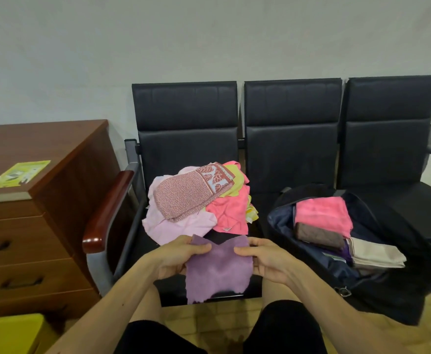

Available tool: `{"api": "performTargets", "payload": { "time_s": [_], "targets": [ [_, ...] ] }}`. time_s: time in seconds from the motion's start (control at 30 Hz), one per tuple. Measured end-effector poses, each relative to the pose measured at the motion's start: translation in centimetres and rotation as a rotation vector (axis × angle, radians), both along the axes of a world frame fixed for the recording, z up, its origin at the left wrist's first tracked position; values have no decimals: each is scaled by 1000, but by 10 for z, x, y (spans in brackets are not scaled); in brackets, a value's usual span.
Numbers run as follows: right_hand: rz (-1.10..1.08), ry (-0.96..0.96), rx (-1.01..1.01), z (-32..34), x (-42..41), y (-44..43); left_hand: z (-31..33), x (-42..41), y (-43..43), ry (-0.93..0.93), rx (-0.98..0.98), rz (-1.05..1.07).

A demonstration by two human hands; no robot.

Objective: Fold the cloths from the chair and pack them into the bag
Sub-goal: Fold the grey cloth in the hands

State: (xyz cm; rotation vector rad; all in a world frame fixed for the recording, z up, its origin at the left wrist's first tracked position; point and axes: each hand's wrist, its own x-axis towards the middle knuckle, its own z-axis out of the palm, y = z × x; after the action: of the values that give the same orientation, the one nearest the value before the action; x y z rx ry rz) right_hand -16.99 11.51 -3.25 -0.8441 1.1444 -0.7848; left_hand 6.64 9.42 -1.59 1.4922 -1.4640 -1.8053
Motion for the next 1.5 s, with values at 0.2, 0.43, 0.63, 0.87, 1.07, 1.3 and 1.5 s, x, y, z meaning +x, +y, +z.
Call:
{"api": "performTargets", "payload": {
  "time_s": [0.2, 0.43, 0.63, 0.87, 1.07, 1.3, 1.5],
  "targets": [
    [106, -21, -413, 78, -10, 10, 67, 8, 5, 202, -318, -108],
    [23, -34, -720, 129, -32, 13, 111, 8, 6, 64, -765, -26],
    [9, 11, -692, 118, -40, 11, 113, 2, 11, 91, -775, -28],
    [11, -41, -619, 105, -42, 16, 110, -7, 15, 152, -717, 68],
    [156, -221, -465, 88, -28, 23, 107, -25, 21, 108, -688, -47],
    [493, 142, -423, 85, 6, 34, 112, -40, 19, 65, -571, -292],
    [407, -114, -300, 82, 18, 41, 84, -36, 18, 366, -200, -34]
  ]
}}
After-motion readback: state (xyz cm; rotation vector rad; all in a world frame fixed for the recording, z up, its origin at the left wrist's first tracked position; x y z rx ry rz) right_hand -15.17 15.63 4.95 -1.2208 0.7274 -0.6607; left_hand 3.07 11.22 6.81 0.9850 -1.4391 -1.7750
